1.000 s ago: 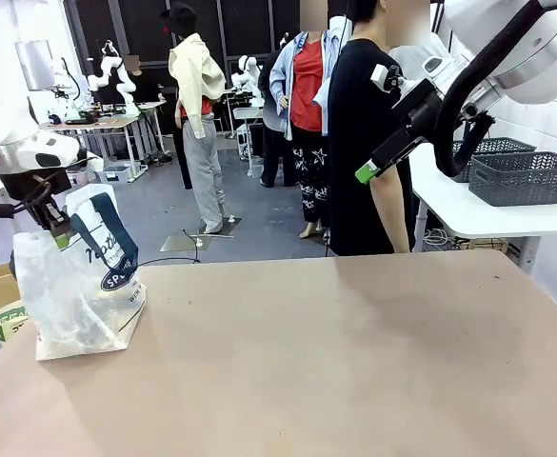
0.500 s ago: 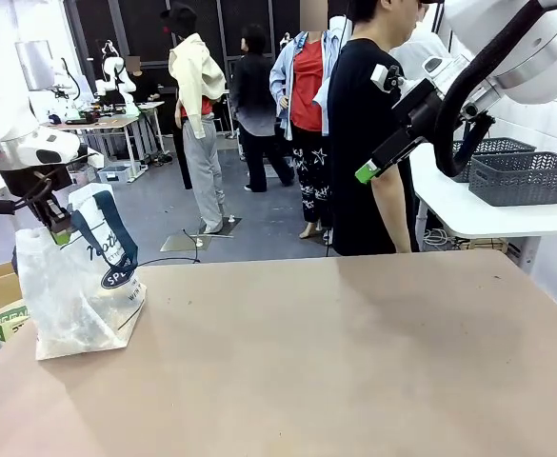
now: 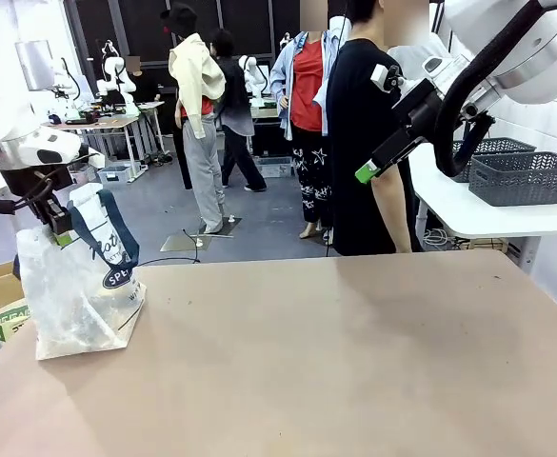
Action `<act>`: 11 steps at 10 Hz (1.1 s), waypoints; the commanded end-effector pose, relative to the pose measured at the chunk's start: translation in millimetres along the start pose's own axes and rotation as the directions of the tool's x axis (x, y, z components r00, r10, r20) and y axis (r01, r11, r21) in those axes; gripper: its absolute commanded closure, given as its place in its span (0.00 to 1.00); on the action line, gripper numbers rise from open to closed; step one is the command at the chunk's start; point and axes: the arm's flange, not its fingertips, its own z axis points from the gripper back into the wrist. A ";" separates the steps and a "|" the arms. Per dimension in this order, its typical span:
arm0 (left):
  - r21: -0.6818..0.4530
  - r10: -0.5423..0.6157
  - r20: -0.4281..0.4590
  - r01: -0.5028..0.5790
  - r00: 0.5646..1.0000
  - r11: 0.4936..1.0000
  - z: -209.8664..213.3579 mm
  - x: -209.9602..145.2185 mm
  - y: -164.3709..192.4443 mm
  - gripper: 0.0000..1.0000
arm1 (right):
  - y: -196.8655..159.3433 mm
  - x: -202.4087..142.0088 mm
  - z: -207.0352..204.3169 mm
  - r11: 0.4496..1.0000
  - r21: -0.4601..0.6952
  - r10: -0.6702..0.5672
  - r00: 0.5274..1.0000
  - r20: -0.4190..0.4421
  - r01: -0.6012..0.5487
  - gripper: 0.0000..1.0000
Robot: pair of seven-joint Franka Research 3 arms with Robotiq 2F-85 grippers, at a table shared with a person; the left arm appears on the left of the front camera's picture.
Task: Transfer purchased items from the store into the shopping bag.
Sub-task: Move the Reusable shopping bag to the right side of the table.
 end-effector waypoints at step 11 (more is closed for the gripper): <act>-0.022 -0.051 0.089 0.054 0.995 0.998 76.2 27.7 9.8 0.00 | 0.2 1.2 0.8 1.000 0.006 0.001 1.000 -0.006 -0.001 0.00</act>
